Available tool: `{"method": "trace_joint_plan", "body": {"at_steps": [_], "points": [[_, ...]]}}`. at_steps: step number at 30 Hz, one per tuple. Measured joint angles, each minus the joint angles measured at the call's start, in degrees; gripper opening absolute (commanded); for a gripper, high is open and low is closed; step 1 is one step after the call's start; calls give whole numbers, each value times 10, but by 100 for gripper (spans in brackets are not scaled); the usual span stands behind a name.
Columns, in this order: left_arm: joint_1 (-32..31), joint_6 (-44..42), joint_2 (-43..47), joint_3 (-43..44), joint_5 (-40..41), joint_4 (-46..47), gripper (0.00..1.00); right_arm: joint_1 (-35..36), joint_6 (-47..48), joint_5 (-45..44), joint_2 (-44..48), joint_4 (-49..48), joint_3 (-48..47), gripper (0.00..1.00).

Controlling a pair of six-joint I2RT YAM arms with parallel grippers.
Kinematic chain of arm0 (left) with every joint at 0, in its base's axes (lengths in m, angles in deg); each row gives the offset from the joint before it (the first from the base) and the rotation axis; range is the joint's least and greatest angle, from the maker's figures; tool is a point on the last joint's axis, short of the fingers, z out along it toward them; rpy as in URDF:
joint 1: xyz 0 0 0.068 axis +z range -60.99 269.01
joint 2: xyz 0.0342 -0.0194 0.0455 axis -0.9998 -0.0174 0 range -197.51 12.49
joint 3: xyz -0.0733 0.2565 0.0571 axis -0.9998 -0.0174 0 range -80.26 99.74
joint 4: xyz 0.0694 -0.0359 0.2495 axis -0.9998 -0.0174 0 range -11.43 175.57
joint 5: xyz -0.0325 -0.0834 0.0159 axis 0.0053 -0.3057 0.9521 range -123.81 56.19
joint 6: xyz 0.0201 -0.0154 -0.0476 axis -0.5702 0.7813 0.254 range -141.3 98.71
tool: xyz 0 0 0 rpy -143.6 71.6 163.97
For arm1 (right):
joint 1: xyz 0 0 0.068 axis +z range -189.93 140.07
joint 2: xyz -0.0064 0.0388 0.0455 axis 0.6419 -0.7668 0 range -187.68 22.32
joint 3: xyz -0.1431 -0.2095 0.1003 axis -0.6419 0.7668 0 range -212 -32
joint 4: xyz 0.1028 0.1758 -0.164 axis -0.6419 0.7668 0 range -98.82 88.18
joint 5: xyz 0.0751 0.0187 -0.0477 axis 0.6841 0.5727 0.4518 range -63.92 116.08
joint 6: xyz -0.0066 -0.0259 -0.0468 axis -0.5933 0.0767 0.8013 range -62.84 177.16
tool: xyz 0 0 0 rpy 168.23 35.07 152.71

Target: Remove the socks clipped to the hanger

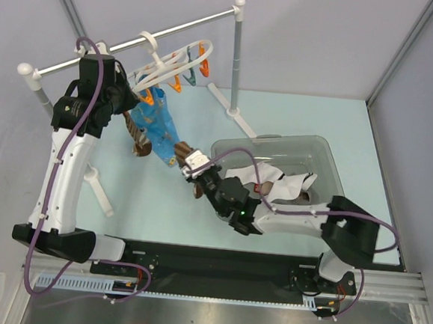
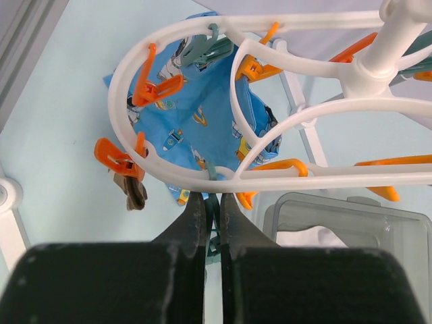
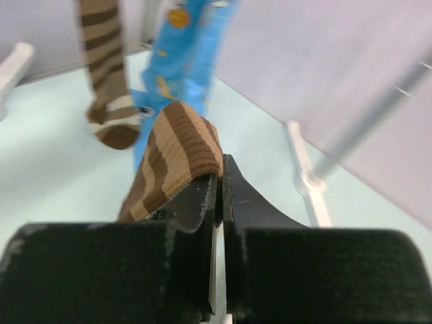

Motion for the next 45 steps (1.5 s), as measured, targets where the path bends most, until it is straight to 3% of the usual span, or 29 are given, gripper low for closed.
{"method": "trace_joint_plan", "body": {"at_steps": [4, 7, 13, 14, 17, 20, 23, 28, 32, 36, 45], "points": [[0, 0, 0, 0, -3, 0, 3, -6, -31, -84, 106, 71, 21, 0], [0, -1, 0, 0, -5, 1, 7, -19, -80, -127, 198, 186, 23, 1], [0, -3, 0, 0, -14, 5, 8, -162, -270, -147, 326, 461, 22, 5], [0, -3, 0, 0, -15, 5, 9, -187, -301, -150, 334, 498, 24, 18], [0, -4, 0, 0, -19, 8, 19, -235, -373, -145, 342, 572, 39, 42], [0, -4, 2, -2, -31, 13, 30, -253, -421, -131, 326, 630, 43, 56], [0, -5, 7, -6, -44, 17, 38, -252, -439, -103, 304, 651, 38, 63], [0, -5, 19, -6, -63, 18, 44, -197, -434, -73, 272, 618, 16, 70], [0, -5, 30, -15, -83, 27, 45, -124, -385, -10, 227, 473, 14, 71], [0, -4, 34, -24, -107, 35, 45, -73, -322, 79, 121, 309, 1, 72], [0, -5, 34, -35, -129, 39, 46, -57, -235, 222, -121, 113, -140, 71]]}}
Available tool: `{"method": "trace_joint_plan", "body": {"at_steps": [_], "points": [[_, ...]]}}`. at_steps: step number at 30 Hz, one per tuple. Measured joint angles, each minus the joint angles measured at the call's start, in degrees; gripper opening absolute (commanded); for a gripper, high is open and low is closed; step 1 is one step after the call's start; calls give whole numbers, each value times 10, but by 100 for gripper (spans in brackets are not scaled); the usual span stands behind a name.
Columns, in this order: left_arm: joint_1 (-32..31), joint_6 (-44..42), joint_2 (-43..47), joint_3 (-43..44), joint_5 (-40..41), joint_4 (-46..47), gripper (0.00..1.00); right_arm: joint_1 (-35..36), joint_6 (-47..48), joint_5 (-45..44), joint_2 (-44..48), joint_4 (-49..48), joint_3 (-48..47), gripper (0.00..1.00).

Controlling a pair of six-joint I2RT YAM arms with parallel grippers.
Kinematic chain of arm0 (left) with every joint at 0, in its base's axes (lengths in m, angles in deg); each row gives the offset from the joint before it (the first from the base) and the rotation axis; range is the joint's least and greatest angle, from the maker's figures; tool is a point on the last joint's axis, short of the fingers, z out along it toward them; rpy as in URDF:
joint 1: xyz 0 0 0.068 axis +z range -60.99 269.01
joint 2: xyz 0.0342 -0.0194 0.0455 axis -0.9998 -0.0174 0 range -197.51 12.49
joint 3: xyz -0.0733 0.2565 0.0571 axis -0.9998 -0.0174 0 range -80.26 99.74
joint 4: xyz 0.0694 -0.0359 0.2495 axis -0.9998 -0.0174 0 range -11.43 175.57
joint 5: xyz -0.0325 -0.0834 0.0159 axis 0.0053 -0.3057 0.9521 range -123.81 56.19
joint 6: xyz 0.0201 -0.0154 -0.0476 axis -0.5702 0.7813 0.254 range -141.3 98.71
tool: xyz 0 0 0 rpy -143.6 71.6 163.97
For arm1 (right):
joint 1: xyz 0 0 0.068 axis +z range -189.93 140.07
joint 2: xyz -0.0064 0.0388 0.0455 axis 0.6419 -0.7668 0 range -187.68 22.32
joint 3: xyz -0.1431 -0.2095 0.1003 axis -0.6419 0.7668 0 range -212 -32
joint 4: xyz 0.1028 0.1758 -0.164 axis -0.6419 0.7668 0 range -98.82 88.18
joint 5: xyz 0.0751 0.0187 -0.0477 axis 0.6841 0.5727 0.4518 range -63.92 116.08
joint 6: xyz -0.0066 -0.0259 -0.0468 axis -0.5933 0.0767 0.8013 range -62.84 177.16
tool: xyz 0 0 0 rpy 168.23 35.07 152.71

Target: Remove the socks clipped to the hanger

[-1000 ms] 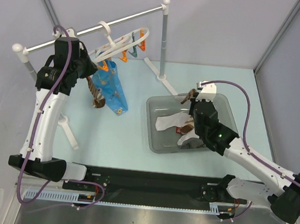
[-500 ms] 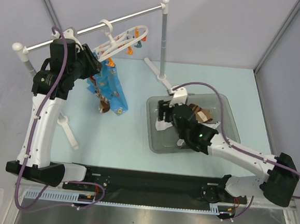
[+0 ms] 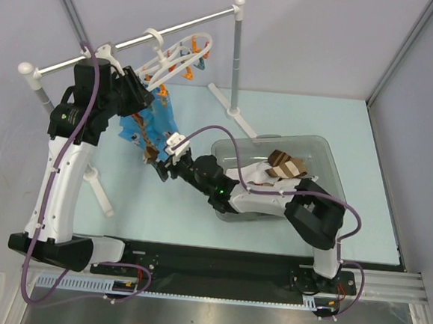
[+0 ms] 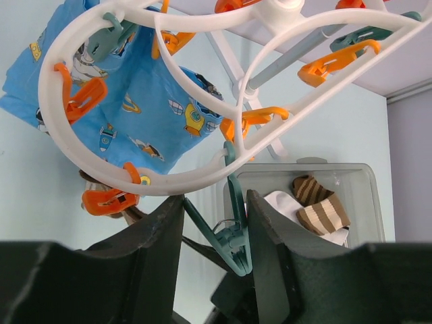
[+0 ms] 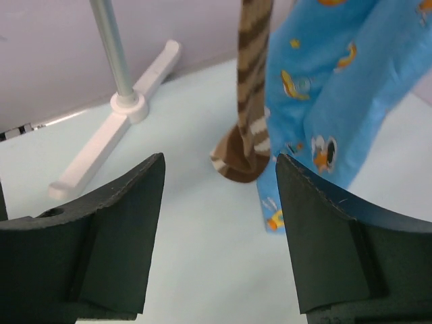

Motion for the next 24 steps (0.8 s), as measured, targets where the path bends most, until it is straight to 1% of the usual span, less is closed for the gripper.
{"method": "trace_joint_plan", "body": {"at_steps": [4, 11, 14, 15, 16, 18, 19, 21, 22, 24], "points": [[0, -1, 1, 0, -4, 0, 47, -2, 27, 28, -59, -43, -65, 70], [0, -3, 3, 0, -8, 0, 46, -5, 76, 33, -131, -58, -163, 67], [0, -3, 4, 0, -10, 1, 46, -9, 88, 33, -159, -50, -195, 62], [0, -3, 4, 0, -10, 1, 46, -10, 91, 33, -167, -45, -204, 59], [0, -3, 4, 0, -11, 1, 47, -11, 95, 32, -176, -41, -216, 51], [0, -3, 4, 0, -11, 1, 47, -12, 104, 27, -189, -33, -234, 42], [0, -3, 4, 0, -12, 1, 47, -12, 110, 23, -194, -28, -240, 34], [0, -3, 5, 0, -14, 1, 47, -12, 118, 15, -196, -23, -242, 26], [0, -4, 5, 0, -14, 1, 48, -12, 121, 11, -196, -20, -242, 18], [0, -4, 7, 0, -14, 0, 49, -11, 127, 3, -196, -20, -242, 9]]}}
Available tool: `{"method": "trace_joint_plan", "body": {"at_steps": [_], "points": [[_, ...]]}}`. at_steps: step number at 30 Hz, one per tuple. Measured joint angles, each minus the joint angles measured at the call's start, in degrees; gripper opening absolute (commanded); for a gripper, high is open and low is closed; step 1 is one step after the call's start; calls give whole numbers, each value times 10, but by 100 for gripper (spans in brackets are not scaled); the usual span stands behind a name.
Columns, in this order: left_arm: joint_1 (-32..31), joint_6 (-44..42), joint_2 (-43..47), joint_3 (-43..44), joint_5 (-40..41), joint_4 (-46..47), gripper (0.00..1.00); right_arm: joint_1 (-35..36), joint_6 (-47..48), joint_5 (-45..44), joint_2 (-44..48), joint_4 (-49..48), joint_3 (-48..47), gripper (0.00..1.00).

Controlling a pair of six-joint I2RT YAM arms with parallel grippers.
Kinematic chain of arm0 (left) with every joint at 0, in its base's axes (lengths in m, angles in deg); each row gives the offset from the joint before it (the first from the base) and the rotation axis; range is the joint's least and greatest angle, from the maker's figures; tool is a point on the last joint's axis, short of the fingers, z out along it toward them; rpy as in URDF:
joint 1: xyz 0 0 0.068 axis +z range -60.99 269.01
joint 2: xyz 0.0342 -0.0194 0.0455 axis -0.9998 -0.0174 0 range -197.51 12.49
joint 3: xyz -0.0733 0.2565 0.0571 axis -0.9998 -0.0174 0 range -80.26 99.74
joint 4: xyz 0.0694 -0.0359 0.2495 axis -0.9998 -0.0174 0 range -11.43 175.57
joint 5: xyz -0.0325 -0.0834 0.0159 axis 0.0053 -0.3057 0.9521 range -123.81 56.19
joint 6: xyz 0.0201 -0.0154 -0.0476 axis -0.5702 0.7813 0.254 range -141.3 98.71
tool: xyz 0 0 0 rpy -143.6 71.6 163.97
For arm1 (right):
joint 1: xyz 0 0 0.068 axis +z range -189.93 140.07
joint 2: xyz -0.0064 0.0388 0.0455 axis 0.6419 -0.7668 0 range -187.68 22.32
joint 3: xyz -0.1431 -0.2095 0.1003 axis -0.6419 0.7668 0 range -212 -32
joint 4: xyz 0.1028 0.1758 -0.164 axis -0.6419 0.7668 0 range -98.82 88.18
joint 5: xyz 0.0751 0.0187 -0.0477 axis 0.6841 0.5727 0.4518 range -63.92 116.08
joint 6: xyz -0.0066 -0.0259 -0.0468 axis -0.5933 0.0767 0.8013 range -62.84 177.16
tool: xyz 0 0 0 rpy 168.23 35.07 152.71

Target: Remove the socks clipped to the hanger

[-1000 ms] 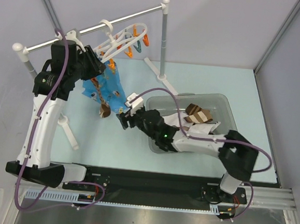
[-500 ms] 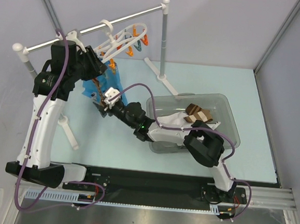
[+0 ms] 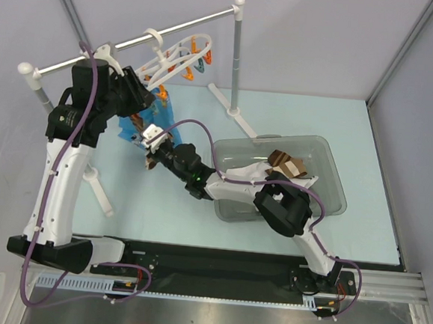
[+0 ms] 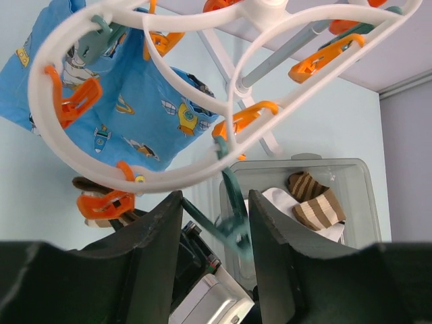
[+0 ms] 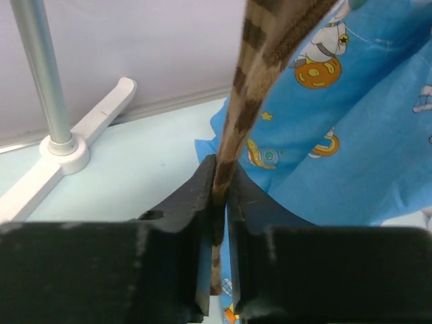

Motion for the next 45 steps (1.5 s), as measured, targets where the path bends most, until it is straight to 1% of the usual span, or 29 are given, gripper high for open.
{"method": "trace_joint_plan", "body": {"at_steps": [1, 7, 11, 21, 27, 32, 40, 45], "points": [[0, 0, 1, 0, 0, 0, 50, 1, 5, -5, 0, 0, 1, 0], [0, -6, 11, 2, 8, -5, 57, 10, 24, -33, 19, -2, 34, 0], [0, -16, 18, 8, 22, -25, 59, 20, 38, -49, 36, -1, 44, 0], [-1, -35, 47, 13, 106, -78, 60, 40, 78, -87, 68, -3, 50, 0], [-1, -41, 46, 13, 139, -95, 61, 49, 100, -107, 71, 1, 50, 0], [-1, -45, 33, 14, 159, -96, 61, 52, 112, -115, 73, 2, 50, 0], [-1, -46, -26, 30, 170, -96, 61, 65, 141, -118, 75, 0, 50, 0], [-1, -46, -34, 51, 179, -97, 60, 68, 156, -118, 75, 0, 50, 0]]}}
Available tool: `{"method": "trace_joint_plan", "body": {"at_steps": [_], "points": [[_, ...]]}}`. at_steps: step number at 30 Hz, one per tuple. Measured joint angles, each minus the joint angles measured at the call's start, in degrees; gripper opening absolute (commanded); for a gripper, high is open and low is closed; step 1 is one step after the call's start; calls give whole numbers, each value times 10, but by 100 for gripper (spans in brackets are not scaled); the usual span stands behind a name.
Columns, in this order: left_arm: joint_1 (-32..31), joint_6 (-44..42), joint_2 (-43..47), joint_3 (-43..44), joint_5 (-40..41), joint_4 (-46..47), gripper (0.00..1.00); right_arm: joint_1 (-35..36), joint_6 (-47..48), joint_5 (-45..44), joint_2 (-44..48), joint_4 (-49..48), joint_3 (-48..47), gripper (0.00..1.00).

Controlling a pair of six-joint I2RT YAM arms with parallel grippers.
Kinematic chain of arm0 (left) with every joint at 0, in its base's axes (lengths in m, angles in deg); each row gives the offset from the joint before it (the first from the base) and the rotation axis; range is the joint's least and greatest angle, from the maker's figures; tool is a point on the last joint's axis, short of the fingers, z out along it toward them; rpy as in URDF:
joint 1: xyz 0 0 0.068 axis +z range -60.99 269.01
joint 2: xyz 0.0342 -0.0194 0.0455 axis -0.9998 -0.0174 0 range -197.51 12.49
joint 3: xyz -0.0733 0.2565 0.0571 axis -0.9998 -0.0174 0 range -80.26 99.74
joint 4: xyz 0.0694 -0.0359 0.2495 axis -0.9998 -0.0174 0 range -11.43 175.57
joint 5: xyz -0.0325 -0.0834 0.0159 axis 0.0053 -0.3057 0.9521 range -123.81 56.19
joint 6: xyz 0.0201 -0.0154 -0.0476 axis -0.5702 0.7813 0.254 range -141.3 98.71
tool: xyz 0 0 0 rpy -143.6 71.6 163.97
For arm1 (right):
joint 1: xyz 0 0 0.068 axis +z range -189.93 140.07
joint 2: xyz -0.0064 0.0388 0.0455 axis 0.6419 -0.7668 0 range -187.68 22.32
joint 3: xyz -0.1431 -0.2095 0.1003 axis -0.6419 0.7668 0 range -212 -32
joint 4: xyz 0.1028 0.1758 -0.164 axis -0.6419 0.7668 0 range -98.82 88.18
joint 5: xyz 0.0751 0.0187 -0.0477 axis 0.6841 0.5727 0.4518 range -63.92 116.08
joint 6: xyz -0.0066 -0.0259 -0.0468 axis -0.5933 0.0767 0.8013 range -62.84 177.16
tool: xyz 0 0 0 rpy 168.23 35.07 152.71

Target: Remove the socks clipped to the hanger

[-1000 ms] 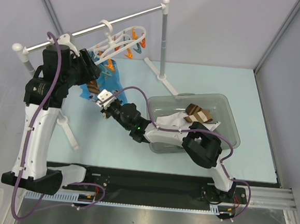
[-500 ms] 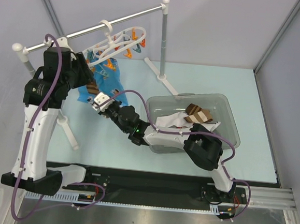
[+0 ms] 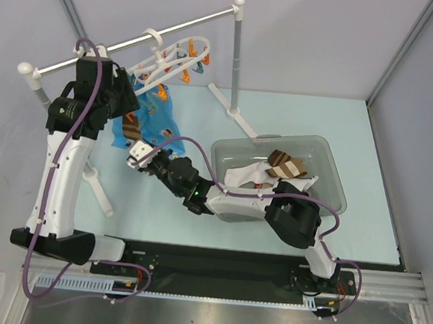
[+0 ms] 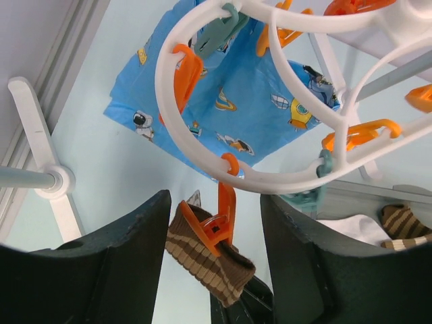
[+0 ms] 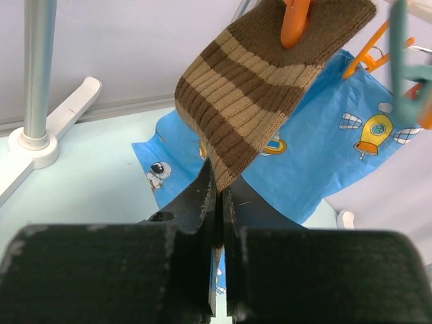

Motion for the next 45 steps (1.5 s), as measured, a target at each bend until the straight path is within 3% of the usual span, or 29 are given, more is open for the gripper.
{"method": "trace_joint_plan", "body": {"at_steps": [27, 45], "points": [[0, -14, -24, 24, 12, -26, 59, 1, 26, 0, 0, -8, 0, 0], [0, -16, -43, 51, 14, -49, 52, 3, 47, -2, 0, -8, 0, 0]]}}
